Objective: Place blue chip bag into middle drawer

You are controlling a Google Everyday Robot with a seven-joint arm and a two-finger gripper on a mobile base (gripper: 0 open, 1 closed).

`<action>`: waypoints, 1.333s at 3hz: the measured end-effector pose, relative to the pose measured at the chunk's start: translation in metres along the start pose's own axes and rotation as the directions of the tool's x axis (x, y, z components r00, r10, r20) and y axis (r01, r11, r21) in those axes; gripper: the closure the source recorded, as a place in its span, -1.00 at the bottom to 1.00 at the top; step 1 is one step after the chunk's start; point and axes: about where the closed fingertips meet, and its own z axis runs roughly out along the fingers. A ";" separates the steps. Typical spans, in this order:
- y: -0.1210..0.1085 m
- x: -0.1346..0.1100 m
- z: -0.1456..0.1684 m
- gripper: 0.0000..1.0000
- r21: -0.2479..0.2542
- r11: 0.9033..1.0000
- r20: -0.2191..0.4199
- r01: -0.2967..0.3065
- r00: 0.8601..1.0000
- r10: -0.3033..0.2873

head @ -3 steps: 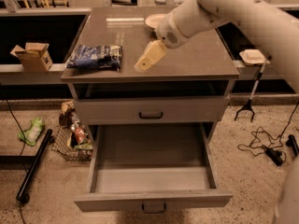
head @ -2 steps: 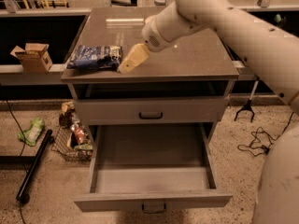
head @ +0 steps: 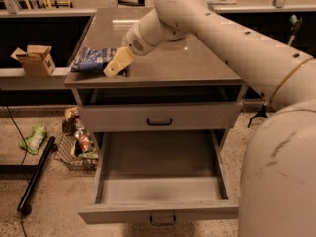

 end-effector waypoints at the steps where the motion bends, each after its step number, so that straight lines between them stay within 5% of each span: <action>1: -0.009 -0.004 0.024 -1.00 0.014 1.000 -0.007 0.003 1.000 -0.003; 3: -0.034 0.001 0.058 -1.00 0.045 0.999 -0.050 -0.017 0.999 0.019; 4: -0.038 0.005 0.069 -0.65 0.046 0.998 -0.064 -0.032 0.997 0.034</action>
Offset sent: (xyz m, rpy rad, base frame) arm 0.0610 0.0266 -0.0286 -0.0449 -0.0194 -0.0640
